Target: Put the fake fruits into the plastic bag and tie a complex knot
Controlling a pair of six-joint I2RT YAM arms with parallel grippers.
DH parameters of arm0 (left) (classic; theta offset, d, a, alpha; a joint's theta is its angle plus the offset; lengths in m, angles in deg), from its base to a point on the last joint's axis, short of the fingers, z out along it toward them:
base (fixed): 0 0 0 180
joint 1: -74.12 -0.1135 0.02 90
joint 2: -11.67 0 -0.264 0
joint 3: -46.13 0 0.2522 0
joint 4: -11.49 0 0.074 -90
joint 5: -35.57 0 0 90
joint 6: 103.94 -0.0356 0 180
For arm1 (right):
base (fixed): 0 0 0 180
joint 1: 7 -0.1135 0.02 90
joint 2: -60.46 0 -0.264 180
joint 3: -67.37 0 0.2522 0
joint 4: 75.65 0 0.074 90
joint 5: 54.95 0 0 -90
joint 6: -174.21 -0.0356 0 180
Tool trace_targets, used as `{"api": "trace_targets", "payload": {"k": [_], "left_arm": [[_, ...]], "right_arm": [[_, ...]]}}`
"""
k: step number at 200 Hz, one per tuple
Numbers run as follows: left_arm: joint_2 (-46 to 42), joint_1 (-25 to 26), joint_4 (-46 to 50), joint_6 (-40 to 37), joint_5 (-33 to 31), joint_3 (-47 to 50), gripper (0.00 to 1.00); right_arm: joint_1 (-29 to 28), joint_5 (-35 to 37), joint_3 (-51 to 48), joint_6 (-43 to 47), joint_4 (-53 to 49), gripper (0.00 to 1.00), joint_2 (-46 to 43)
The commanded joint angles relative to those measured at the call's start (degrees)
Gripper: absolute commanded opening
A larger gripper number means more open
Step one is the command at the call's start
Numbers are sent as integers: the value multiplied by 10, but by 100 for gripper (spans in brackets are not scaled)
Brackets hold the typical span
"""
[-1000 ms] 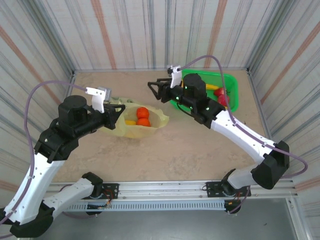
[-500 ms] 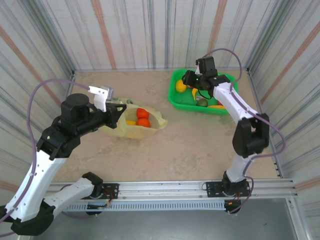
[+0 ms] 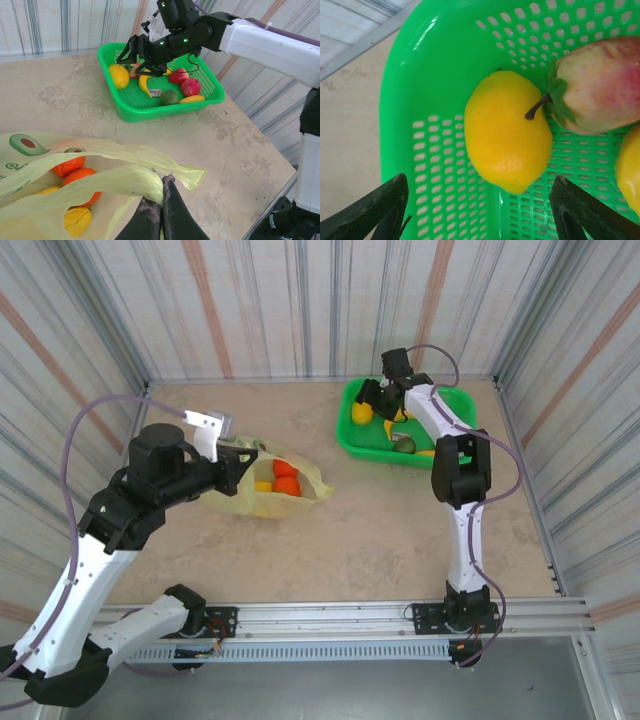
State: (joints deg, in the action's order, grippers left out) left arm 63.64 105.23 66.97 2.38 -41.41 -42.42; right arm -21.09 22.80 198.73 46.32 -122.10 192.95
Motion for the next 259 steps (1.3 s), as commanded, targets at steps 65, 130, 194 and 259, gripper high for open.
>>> {"api": "trace_targets", "payload": {"k": [65, 130, 194, 259], "left_arm": [[-6, -4, -4, -17, 0, -2, 0], [-13, -4, 0, -16, -5, 2, 0], [-20, -4, 2, -13, -13, 2, 0], [-40, -6, 10, -7, -26, 22, 0]], "right_arm": [[12, -36, 80, -59, -16, 76, 115], [17, -57, 7, -54, 42, 59, 74], [20, -68, -106, -8, 103, 52, -88], [-6, -133, -229, 53, 153, 49, -258]]}}
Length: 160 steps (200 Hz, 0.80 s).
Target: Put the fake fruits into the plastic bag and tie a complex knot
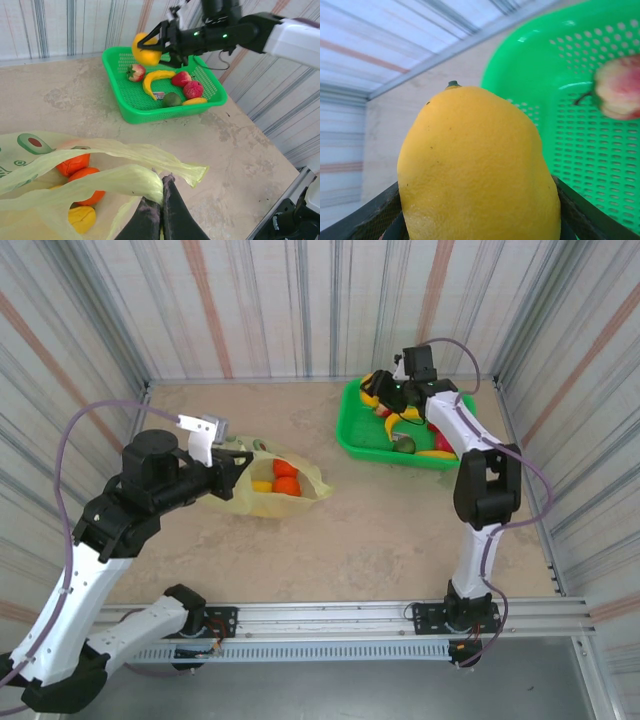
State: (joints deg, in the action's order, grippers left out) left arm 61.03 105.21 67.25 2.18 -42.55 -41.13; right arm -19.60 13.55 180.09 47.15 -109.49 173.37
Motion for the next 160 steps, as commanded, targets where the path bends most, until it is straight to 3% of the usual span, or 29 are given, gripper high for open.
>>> {"api": "trace_targets", "payload": {"k": [1, 42, 74, 124, 160], "left_arm": [[-14, -5, 7, -5, -15, 10, 0], [-27, -6, 13, -4, -23, 20, 0], [-30, -7, 14, -6, -27, 23, 0], [-32, -7, 13, -7, -28, 27, 0], [-35, -7, 15, -8, -27, 21, 0]], "right_arm": [[-22, -41, -45, 46, 28, 49, -66], [-94, -71, -110, 101, 53, 49, -185], [-185, -45, -139, 143, 32, 49, -240], [-331, 26, -147, 207, -28, 49, -224], [-378, 39, -143, 241, -65, 49, -187]]}}
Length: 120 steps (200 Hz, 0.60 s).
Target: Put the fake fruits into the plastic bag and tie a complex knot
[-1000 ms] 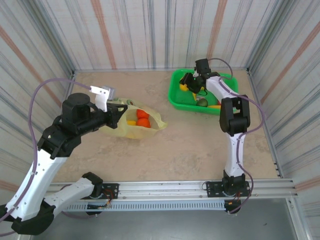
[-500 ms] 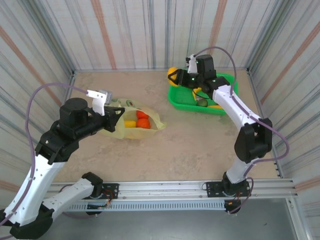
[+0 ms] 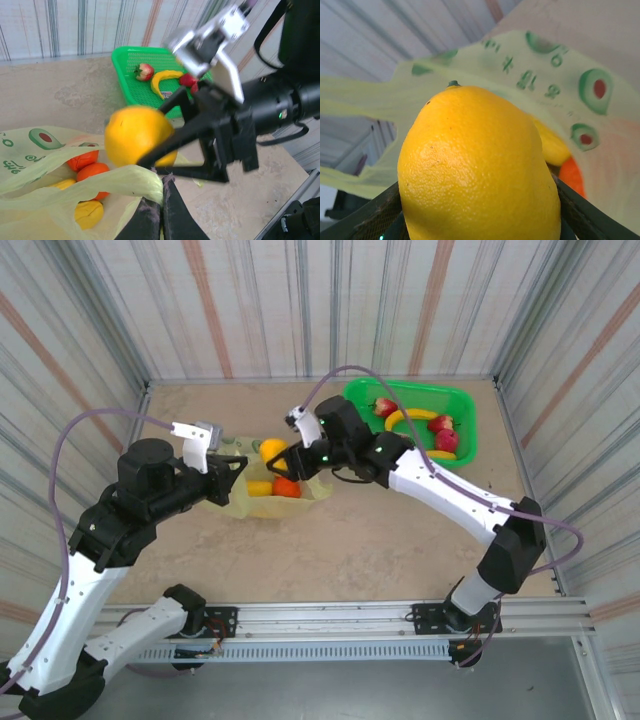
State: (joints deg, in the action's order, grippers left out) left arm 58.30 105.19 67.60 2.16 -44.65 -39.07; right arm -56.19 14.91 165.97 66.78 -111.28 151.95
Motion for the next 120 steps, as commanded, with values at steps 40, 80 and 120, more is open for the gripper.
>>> {"api": "trace_targets", "payload": {"k": [40, 80, 120], "left_arm": [[-12, -7, 11, -8, -4, 0, 0], [-11, -7, 4, -10, 8, 0, 0], [-2, -7, -2, -13, 7, -5, 0]], "right_arm": [[-15, 27, 24, 68, -83, 49, 81], [-18, 13, 86, 81, -111, 48, 150], [-23, -59, 176, 94, -125, 52, 234]]}}
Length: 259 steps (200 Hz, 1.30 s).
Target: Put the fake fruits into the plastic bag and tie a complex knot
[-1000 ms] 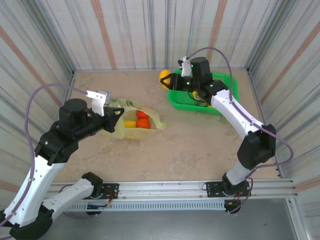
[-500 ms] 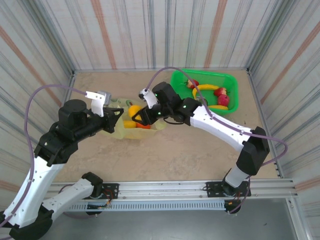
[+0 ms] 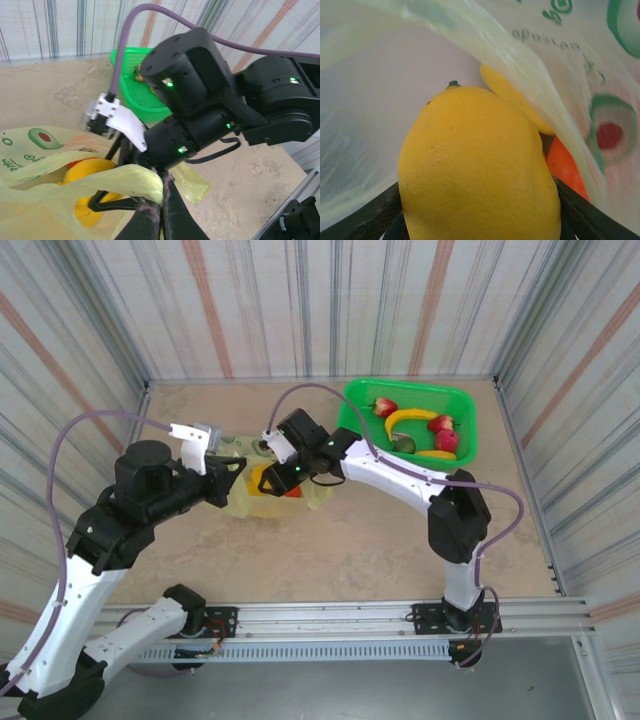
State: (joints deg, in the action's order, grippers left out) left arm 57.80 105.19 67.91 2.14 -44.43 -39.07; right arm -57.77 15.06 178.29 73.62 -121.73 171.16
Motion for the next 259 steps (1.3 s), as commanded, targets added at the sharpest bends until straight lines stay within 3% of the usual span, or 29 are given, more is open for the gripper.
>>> {"api": "trace_targets", "payload": {"k": [1, 26, 48, 86, 130, 191, 259], "left_arm": [[3, -7, -5, -13, 4, -5, 0], [3, -7, -6, -15, -1, -2, 0], [3, -7, -7, -16, -4, 1, 0], [5, -8, -6, -19, -11, 3, 0], [2, -9, -6, -21, -16, 7, 0], [2, -9, -6, -19, -14, 10, 0], [0, -10, 1, -20, -24, 9, 0]], "right_arm": [[-8, -62, 54, 26, -21, 52, 43], [-22, -63, 87, 22, -6, 54, 74], [-28, 5, 99, -11, 13, 53, 96], [-30, 86, 110, -63, 44, 79, 104], [-30, 79, 51, -64, 82, 80, 65], [-17, 28, -28, -68, 136, 68, -1], [7, -3, -107, -78, 194, 43, -92]]}}
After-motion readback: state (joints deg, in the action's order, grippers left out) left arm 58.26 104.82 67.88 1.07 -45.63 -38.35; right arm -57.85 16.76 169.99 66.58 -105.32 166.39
